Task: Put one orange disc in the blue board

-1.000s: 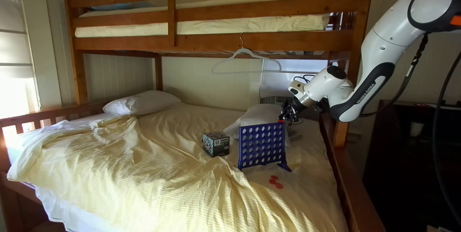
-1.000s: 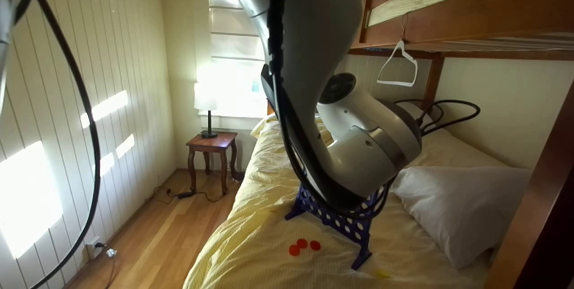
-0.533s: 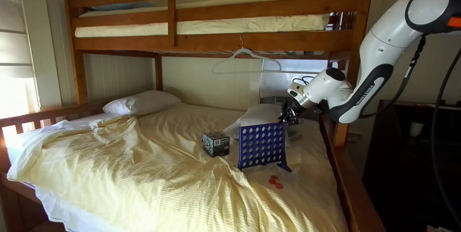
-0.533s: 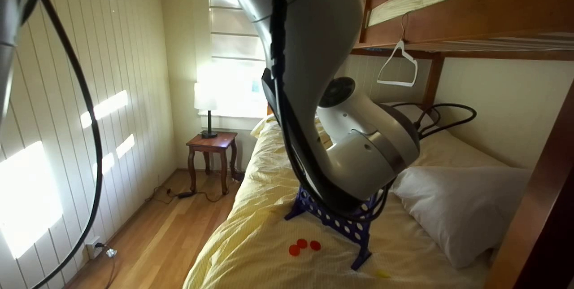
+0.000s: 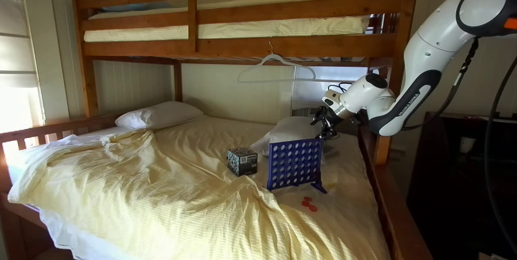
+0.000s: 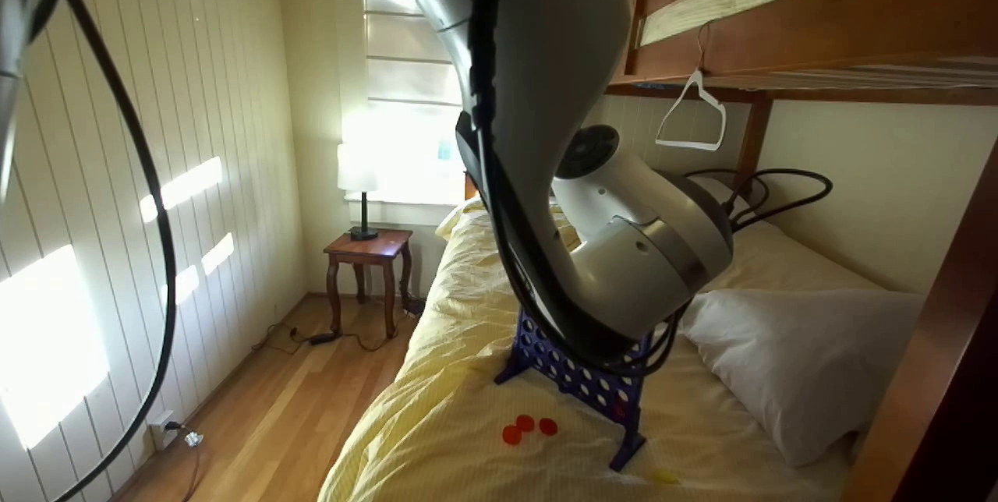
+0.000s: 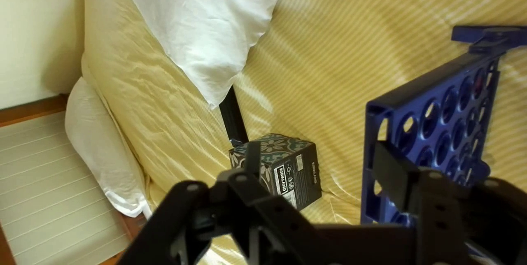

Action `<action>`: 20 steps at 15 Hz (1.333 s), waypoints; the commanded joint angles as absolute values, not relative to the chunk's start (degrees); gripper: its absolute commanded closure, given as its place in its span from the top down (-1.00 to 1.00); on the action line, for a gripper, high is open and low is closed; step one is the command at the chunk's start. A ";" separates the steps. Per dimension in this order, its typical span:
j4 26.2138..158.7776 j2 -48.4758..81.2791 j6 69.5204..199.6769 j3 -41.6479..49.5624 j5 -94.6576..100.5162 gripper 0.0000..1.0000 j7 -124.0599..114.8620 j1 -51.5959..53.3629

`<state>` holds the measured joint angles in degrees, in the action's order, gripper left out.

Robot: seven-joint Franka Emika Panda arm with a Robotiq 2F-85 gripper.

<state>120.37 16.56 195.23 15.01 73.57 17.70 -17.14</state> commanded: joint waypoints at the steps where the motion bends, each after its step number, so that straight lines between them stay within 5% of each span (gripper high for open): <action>1: 123.58 13.52 192.22 14.23 70.84 0.99 16.24 -17.00; 20: 128.08 8.61 168.77 4.74 34.08 1.00 19.87 -18.27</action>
<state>128.37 9.50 172.99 7.72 41.56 15.71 -16.66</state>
